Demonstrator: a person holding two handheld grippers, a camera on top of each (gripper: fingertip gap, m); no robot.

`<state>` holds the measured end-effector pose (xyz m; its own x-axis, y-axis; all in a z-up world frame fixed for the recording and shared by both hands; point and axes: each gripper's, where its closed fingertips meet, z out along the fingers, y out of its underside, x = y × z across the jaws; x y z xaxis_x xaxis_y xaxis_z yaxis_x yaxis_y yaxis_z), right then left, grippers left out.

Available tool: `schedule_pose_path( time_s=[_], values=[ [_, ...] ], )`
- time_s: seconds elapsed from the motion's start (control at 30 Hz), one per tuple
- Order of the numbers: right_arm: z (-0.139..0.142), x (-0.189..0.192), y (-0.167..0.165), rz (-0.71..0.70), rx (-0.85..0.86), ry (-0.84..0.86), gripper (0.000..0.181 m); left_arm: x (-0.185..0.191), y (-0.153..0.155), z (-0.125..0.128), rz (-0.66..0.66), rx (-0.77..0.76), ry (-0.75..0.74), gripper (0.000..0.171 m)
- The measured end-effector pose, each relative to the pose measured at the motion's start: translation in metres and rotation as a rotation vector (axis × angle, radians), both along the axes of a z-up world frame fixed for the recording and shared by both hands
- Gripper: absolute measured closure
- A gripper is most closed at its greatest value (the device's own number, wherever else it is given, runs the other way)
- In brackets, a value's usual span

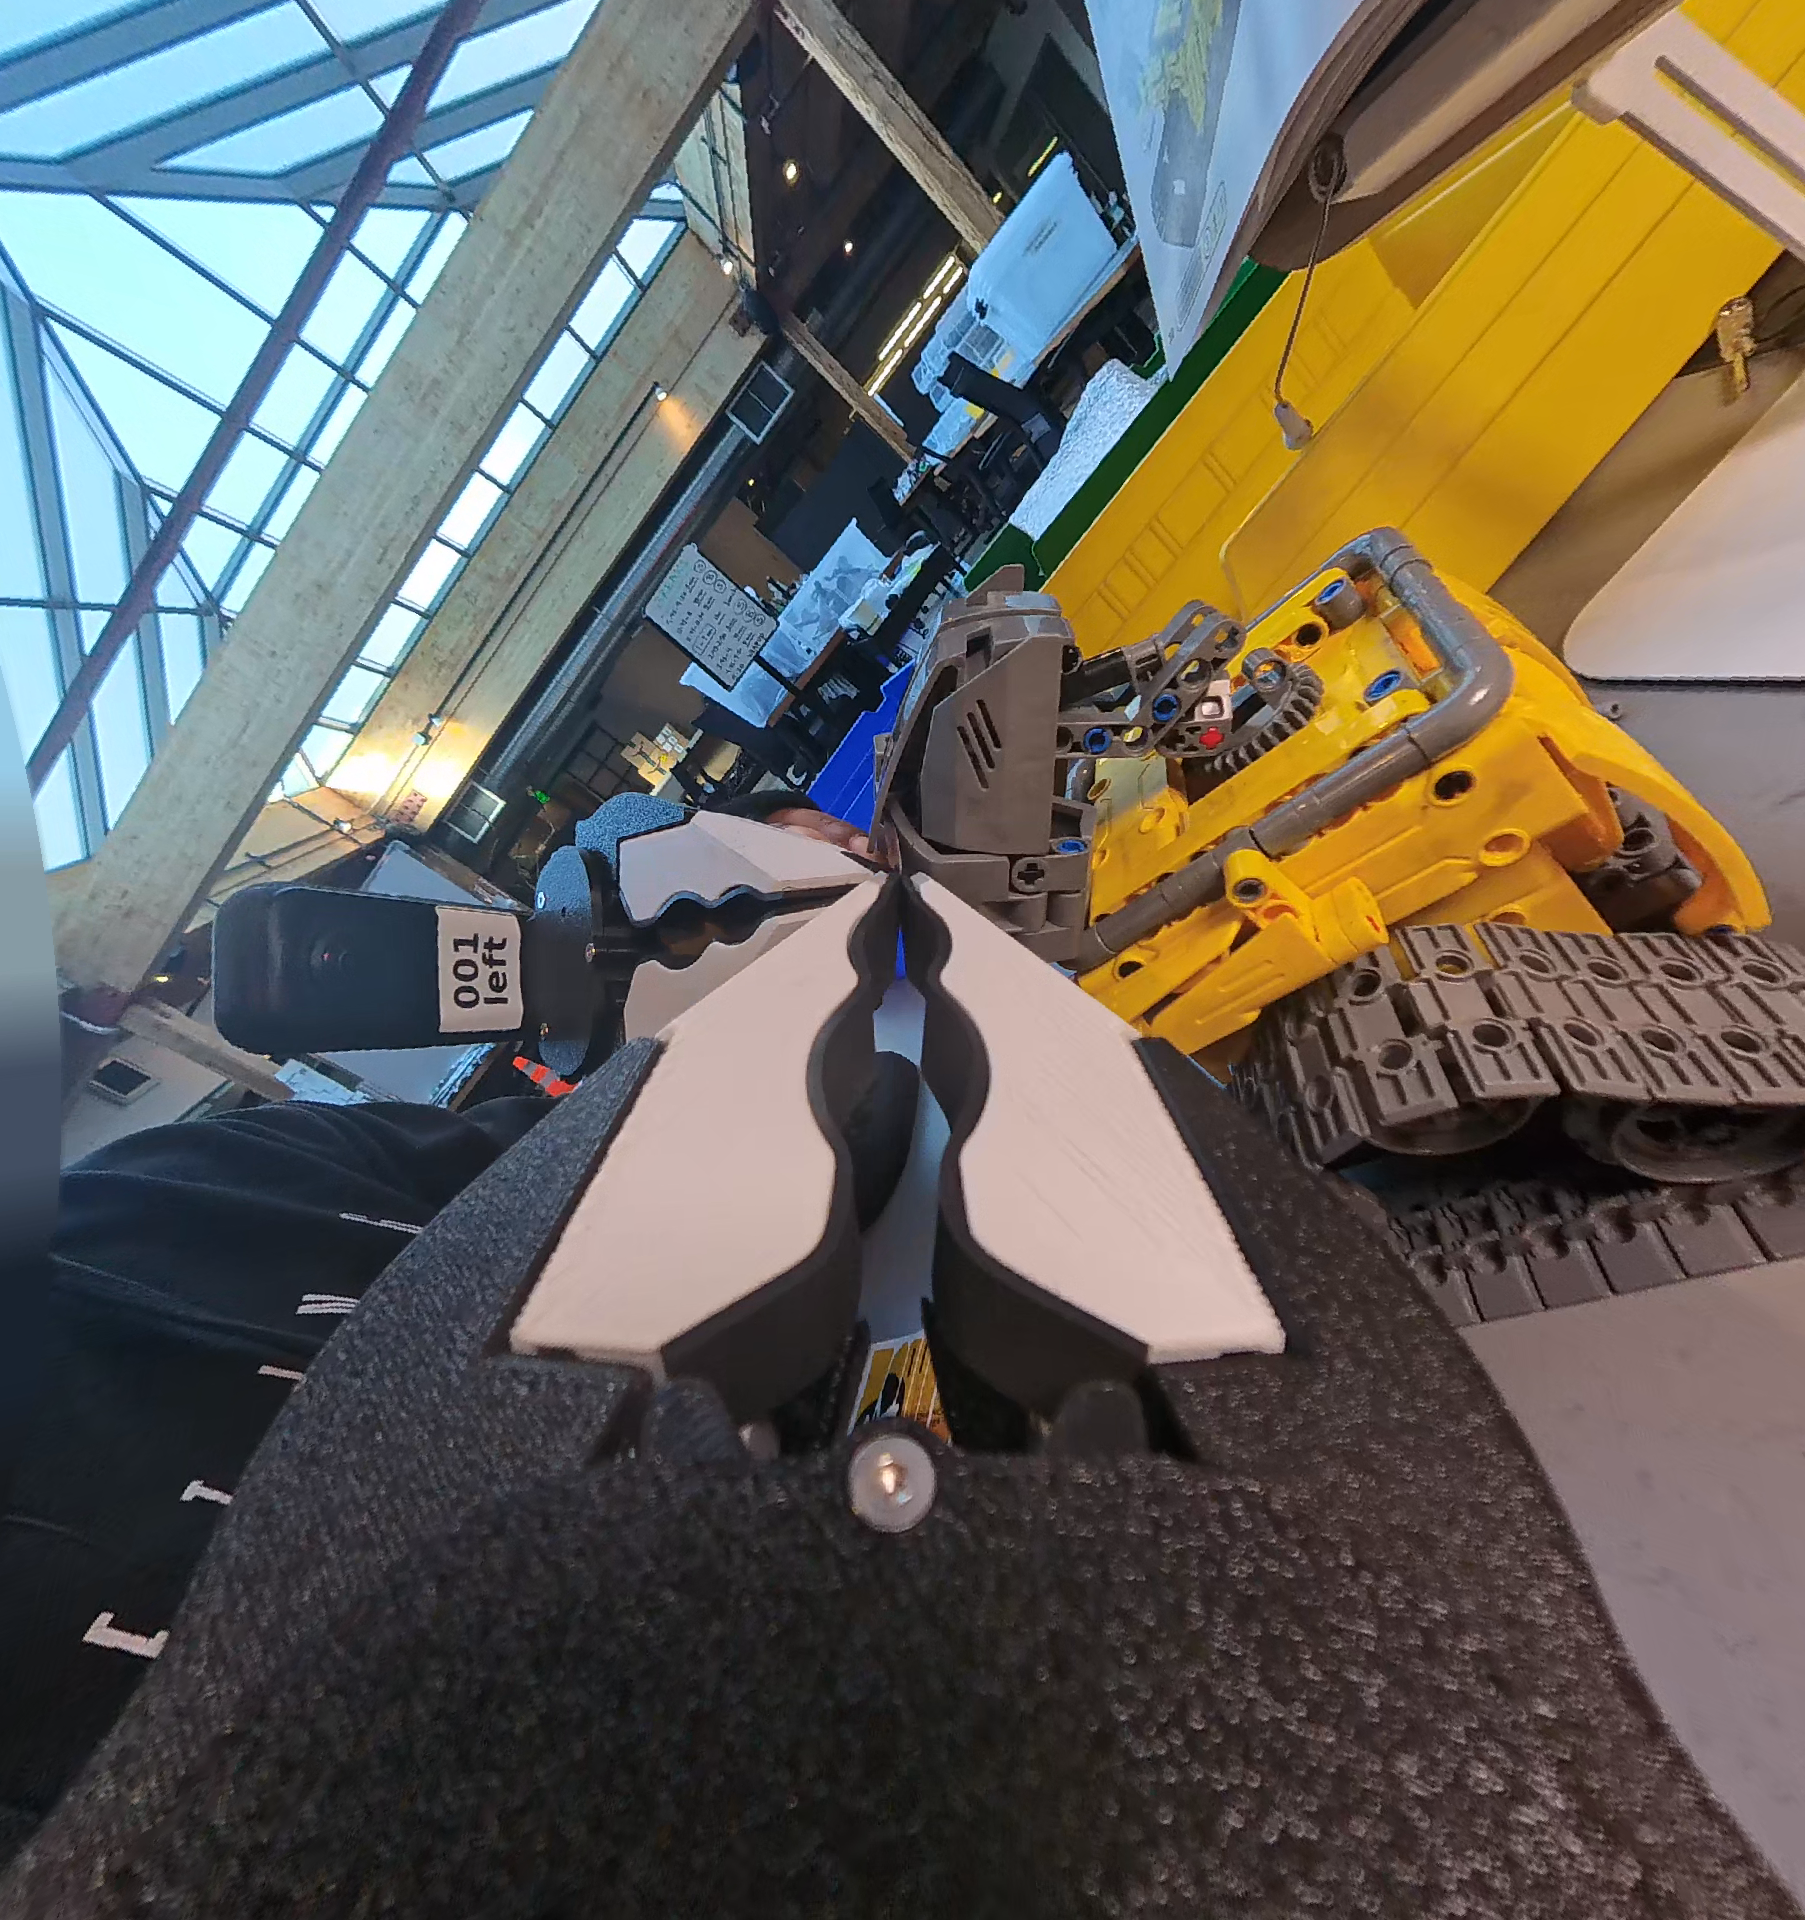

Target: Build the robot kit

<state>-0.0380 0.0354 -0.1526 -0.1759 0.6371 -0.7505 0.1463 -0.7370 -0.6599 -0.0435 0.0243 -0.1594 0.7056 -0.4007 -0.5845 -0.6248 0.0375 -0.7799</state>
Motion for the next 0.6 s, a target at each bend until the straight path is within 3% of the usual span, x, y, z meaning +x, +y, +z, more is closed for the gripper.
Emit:
schedule_pose_path(
  time_s=[0.6],
  values=[
    [0.0011,-0.0002,0.0007,-0.008,-0.068,0.032,0.181,-0.0018,-0.0002,0.0043,0.009,0.004,-0.032,0.171]
  ],
)
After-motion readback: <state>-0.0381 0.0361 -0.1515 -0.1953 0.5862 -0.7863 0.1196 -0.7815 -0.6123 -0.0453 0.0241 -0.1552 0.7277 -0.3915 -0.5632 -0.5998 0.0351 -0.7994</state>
